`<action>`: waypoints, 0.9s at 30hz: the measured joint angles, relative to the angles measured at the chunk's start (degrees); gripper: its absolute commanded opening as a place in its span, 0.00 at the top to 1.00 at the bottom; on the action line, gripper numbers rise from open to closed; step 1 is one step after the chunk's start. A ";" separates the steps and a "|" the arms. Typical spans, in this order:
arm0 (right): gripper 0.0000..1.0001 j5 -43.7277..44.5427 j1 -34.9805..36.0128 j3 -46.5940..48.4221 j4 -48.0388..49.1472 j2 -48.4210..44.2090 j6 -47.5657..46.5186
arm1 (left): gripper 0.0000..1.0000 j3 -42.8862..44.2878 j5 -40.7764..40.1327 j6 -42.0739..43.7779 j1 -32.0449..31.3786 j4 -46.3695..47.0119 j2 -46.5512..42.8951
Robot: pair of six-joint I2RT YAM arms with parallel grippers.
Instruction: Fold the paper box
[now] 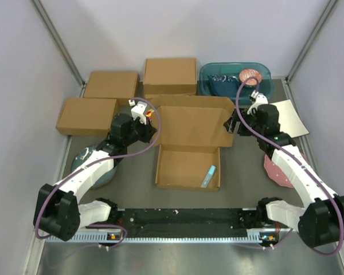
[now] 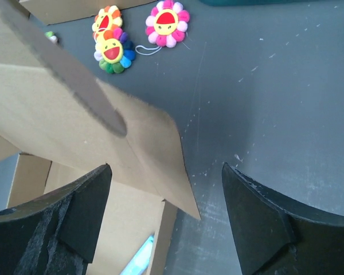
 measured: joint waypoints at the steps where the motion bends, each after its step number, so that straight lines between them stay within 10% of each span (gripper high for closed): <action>1: 0.22 0.00 0.00 -0.02 0.68 0.79 0.00 | 0.90 -0.13 -0.02 0.00 -0.07 0.26 0.00; 27: 0.85 20.79 19.67 -3.89 4.98 -0.15 3.89 | 0.94 -7.48 -15.34 -2.73 -9.20 5.20 -6.51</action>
